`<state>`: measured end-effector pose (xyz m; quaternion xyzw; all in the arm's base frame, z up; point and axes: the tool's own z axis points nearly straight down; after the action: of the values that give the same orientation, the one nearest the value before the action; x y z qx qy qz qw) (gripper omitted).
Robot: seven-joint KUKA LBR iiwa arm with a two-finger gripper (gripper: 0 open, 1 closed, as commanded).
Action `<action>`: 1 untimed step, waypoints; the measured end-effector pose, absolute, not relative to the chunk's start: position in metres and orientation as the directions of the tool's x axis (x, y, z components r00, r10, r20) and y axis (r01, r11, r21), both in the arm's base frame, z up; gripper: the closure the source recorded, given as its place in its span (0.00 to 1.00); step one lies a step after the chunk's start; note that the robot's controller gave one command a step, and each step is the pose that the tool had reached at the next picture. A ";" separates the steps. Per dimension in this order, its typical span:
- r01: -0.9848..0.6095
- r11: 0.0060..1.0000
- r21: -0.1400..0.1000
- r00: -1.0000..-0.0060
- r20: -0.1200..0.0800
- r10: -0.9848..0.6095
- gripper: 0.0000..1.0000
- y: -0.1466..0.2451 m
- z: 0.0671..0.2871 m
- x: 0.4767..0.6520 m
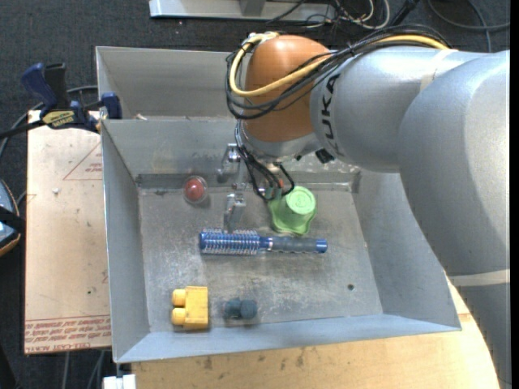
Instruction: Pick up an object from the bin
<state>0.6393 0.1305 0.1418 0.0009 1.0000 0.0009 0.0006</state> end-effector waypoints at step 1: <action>-0.114 0.993 0.002 -0.993 -0.004 -0.114 0.00 0.122 0.078 0.586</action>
Offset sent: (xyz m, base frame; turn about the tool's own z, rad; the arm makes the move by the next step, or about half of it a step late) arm -0.0533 -0.0093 -0.0631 -0.1174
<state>0.5862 0.1223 0.0782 -0.0572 0.9984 0.0012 0.0021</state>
